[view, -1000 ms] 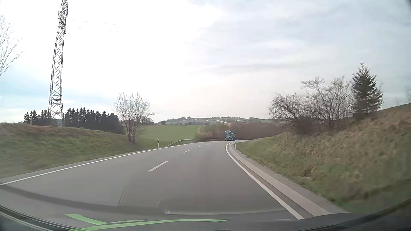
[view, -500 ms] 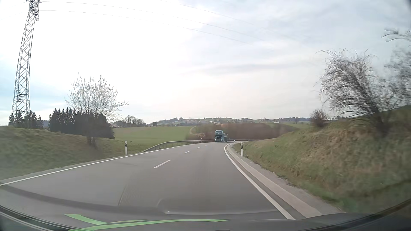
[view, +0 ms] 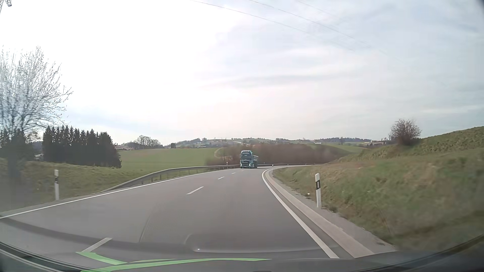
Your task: Follow the waypoints while adhering to traffic rules and regulations
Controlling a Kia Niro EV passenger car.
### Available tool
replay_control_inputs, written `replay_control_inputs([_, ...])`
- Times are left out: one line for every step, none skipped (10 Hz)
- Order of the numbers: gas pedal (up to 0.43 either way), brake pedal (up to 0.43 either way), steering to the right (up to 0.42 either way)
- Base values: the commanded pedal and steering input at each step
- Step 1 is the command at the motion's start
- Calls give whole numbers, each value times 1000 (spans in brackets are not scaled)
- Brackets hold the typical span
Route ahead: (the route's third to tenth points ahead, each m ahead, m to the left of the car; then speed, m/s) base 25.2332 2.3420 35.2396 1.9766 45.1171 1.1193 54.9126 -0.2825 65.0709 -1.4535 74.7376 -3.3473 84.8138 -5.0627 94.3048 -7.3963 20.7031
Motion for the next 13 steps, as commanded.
replay_control_inputs([59,0,14])
replay_control_inputs([59,0,14])
replay_control_inputs([59,0,14])
replay_control_inputs([59,0,13])
replay_control_inputs([59,0,13])
replay_control_inputs([59,0,13])
replay_control_inputs([59,0,13])
replay_control_inputs([59,0,12])
replay_control_inputs([59,0,11])
replay_control_inputs([59,0,10])
replay_control_inputs([59,0,10])
replay_control_inputs([59,0,10])
replay_control_inputs([59,0,10])
